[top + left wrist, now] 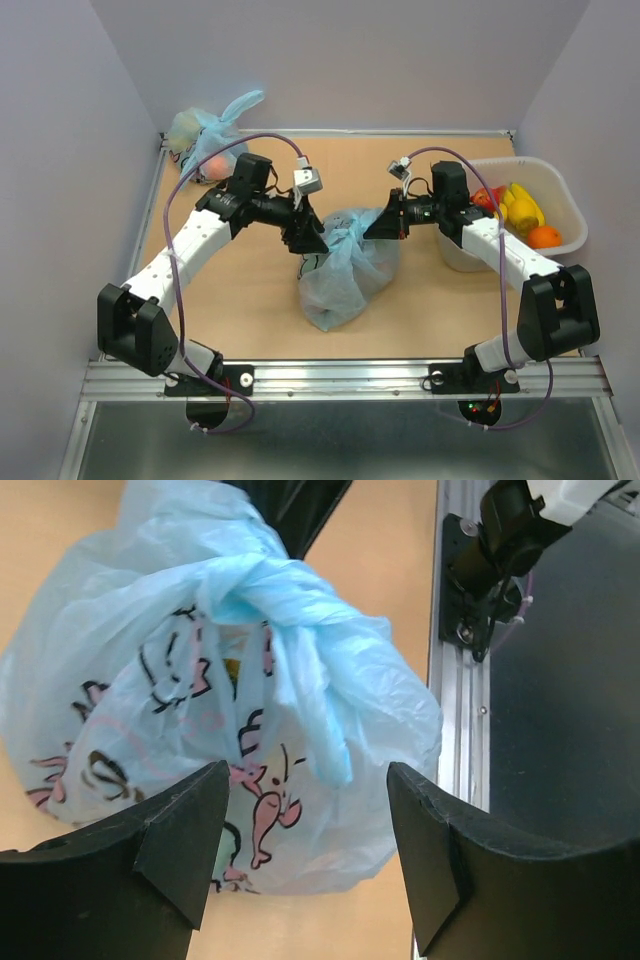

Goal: Place the fake fruits into the plastic bag and tie a complex knot

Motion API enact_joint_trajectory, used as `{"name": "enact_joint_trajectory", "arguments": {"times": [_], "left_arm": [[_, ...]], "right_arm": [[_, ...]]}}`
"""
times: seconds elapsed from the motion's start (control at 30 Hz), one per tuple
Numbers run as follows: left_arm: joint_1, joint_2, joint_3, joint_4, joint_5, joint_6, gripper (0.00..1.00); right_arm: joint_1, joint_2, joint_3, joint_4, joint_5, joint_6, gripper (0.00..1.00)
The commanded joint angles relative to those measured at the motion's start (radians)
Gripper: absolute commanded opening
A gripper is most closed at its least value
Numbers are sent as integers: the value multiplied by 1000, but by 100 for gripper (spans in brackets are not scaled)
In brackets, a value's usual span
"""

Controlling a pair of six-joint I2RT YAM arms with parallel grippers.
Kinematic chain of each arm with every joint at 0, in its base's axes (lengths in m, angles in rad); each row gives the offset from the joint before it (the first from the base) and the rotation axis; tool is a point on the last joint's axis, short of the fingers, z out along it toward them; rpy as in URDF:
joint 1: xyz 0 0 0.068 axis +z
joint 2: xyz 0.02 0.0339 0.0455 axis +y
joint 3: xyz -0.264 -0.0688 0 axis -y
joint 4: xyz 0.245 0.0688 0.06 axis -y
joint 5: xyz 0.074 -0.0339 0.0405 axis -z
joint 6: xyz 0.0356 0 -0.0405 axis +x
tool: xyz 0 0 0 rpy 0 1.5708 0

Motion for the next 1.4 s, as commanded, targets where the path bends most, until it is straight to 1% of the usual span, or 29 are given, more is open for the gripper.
{"name": "enact_joint_trajectory", "arguments": {"times": [0.0,0.1,0.2,0.27,0.3,0.33,0.37,0.4,0.43,0.47,0.53,0.57,0.6,0.63,0.7,0.73,0.77,0.8,0.87,1.0,1.03,1.1,1.13,1.23,1.37], "left_arm": [[-48,13,49,26,-12,-5,75],[-73,36,55,81,-16,-40,75],[-96,62,64,107,-27,-58,70],[-101,85,64,124,-39,-97,60],[-101,93,61,135,-46,-113,53],[-101,108,58,149,-65,-138,30],[-99,116,58,147,-73,-140,18],[-90,121,54,143,-81,-144,9],[-81,113,44,147,-82,-153,3],[-69,102,22,153,-79,-166,0],[-23,78,-2,159,-92,-170,0],[-4,55,-20,160,-105,-178,0],[17,44,-28,157,-113,-184,0],[65,27,-43,156,-128,-199,0],[108,9,-57,155,-159,-209,0],[140,-5,-65,153,-179,-227,0],[154,-13,-71,147,-222,-227,0],[165,-19,-80,135,-234,-216,0],[186,-43,-94,130,-283,-215,0],[267,-89,-157,130,-357,-212,0],[280,-100,-163,123,-401,-200,0],[310,-105,-175,97,-446,-184,0],[320,-105,-178,88,-499,-181,0],[355,-99,-187,51,-552,-147,0],[398,-103,-218,54,-688,-135,0]], "right_arm": [[6,-3,56,16,-11,-20,0],[7,-1,58,14,-14,-21,0],[6,-1,59,16,-19,-23,0],[7,-4,59,14,-21,-23,1],[7,-4,59,11,-21,-23,0],[6,-7,59,11,-21,-26,0],[7,-9,62,6,-16,-26,0],[3,-9,64,-4,-4,-23,0],[2,-9,67,-12,2,-18,0],[-1,-9,70,-21,2,-20,0],[-7,-14,85,-84,18,-38,0],[-10,-23,91,-111,24,-78,0],[-19,-27,97,-178,39,-104,0],[-24,-36,110,-211,67,-154,1],[-33,-40,125,-283,97,-202,0],[-42,-40,143,-350,135,-242,1],[-48,-38,150,-378,153,-285,0],[-59,-37,156,-423,166,-306,1],[-76,-35,176,-458,217,-357,0],[-128,-18,216,-578,306,-460,0],[-137,-15,220,-593,347,-501,0],[-160,-6,223,-633,393,-540,0],[-165,5,222,-645,445,-575,0],[-186,22,211,-665,519,-616,0],[-215,32,188,-667,648,-662,0]]}}
